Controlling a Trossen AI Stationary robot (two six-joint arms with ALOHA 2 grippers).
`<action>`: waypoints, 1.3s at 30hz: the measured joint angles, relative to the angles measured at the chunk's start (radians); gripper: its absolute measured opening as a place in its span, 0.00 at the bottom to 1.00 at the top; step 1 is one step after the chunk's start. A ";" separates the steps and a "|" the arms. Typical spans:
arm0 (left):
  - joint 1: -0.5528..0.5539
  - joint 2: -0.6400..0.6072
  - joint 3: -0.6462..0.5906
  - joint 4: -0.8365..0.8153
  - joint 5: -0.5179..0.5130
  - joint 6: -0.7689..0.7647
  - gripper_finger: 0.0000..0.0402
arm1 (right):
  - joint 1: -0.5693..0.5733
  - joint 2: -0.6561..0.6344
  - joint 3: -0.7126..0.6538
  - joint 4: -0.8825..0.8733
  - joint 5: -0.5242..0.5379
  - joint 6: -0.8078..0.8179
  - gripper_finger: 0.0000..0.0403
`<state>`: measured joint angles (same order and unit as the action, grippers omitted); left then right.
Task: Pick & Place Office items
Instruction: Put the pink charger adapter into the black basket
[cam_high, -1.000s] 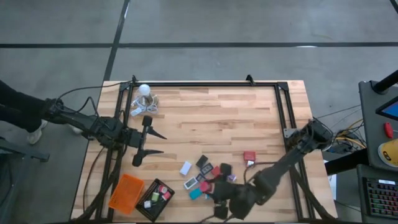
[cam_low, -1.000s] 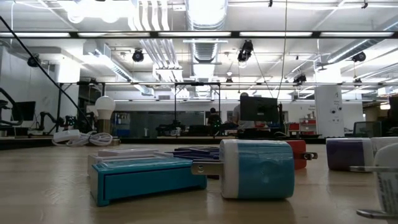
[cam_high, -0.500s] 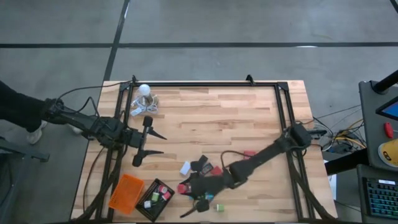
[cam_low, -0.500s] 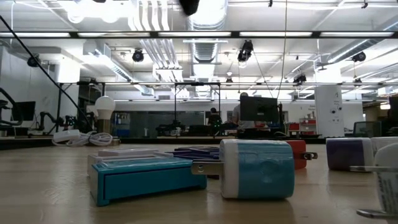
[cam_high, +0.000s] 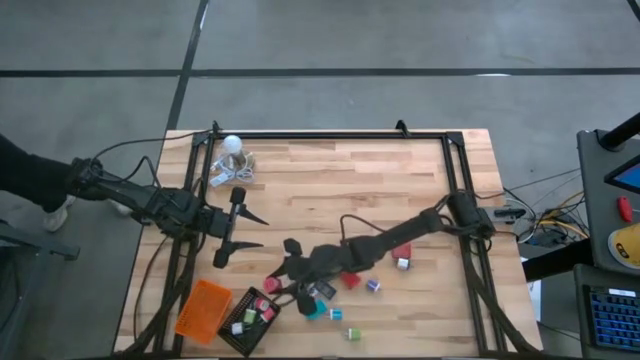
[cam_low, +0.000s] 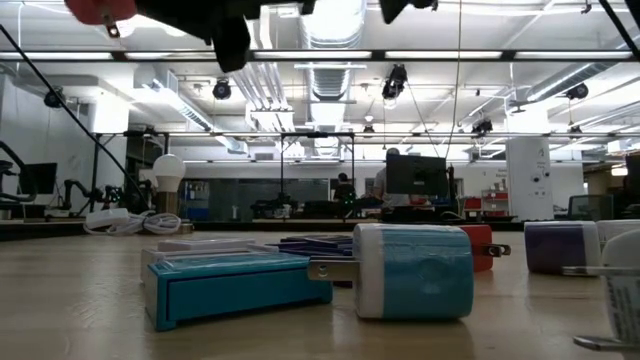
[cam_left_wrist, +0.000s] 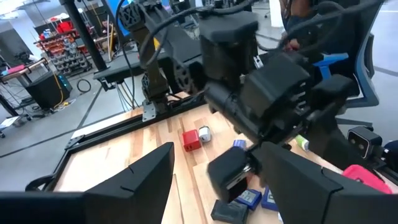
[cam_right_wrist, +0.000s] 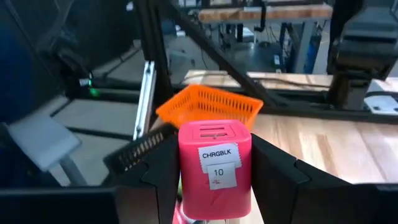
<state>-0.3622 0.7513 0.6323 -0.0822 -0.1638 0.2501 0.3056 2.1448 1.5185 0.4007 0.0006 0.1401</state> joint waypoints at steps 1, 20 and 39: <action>0.000 0.000 0.000 0.000 0.000 0.000 0.61 | -0.007 0.000 0.000 0.009 -0.009 0.006 0.39; 0.000 0.010 0.000 -0.007 -0.001 -0.049 0.61 | -0.030 0.181 0.125 0.132 -0.185 -0.017 0.39; 0.000 0.031 0.000 -0.023 -0.001 -0.118 0.61 | -0.046 0.320 0.277 0.130 -0.289 0.061 0.38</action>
<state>-0.3622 0.7826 0.6319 -0.1056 -0.1650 0.1321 0.2599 2.4646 1.7959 0.5304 -0.2882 0.2010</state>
